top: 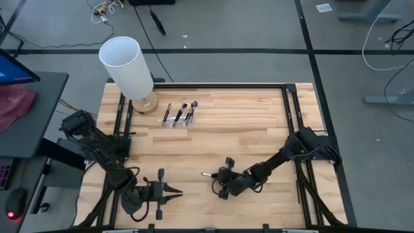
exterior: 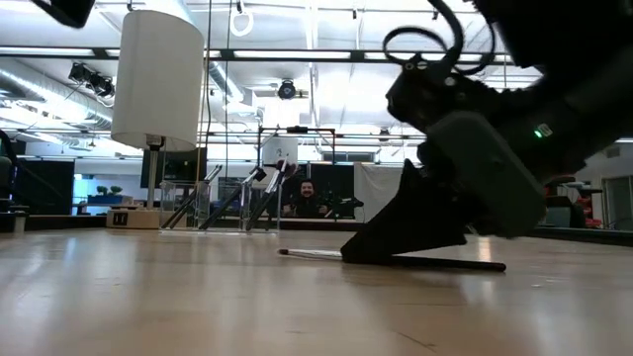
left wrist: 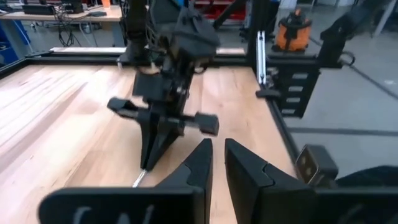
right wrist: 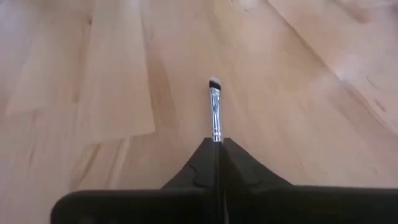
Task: Put items in baskets/containers
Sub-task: Put the eyeshadow brush into the transparent organizer
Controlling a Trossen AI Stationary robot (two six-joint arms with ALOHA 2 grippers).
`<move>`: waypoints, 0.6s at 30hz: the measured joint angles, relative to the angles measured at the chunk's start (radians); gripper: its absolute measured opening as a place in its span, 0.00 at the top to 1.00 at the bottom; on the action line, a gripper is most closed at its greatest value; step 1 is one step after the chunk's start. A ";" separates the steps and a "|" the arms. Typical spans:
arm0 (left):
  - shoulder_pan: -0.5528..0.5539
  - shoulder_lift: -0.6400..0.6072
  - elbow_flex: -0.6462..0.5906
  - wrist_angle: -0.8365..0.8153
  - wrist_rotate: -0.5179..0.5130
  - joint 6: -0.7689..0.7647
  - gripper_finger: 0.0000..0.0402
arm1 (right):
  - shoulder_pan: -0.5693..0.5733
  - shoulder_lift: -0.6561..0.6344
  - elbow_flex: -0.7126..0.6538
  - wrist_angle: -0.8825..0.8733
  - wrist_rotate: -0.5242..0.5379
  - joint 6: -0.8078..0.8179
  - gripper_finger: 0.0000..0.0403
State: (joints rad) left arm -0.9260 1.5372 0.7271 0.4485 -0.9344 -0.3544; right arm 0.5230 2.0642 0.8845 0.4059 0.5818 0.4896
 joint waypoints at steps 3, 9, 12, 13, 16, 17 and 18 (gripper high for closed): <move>0.008 0.040 0.000 0.009 0.000 -0.002 0.89 | 0.009 -0.041 -0.011 0.052 0.044 -0.079 0.98; 0.068 0.171 0.000 0.132 0.006 0.004 0.89 | 0.027 -0.129 -0.003 0.265 0.103 -0.211 0.98; 0.113 0.235 0.000 0.265 0.054 0.079 0.88 | 0.044 -0.138 -0.002 0.473 0.106 -0.323 0.98; 0.130 0.251 -0.001 0.317 0.084 0.109 0.87 | 0.051 -0.141 0.000 0.543 0.100 -0.361 0.98; 0.179 0.271 0.000 0.460 0.164 0.197 0.79 | 0.072 -0.139 0.000 0.676 0.075 -0.454 0.98; 0.192 0.271 0.000 0.491 0.191 0.218 0.76 | 0.080 -0.139 0.000 0.711 0.075 -0.477 0.98; 0.207 0.271 0.000 0.523 0.213 0.240 0.72 | 0.088 -0.139 0.000 0.748 0.076 -0.499 0.98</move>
State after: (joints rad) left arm -0.7194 1.8084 0.7273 0.9719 -0.7211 -0.1142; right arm 0.6114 1.9251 0.8848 1.1541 0.6574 -0.0093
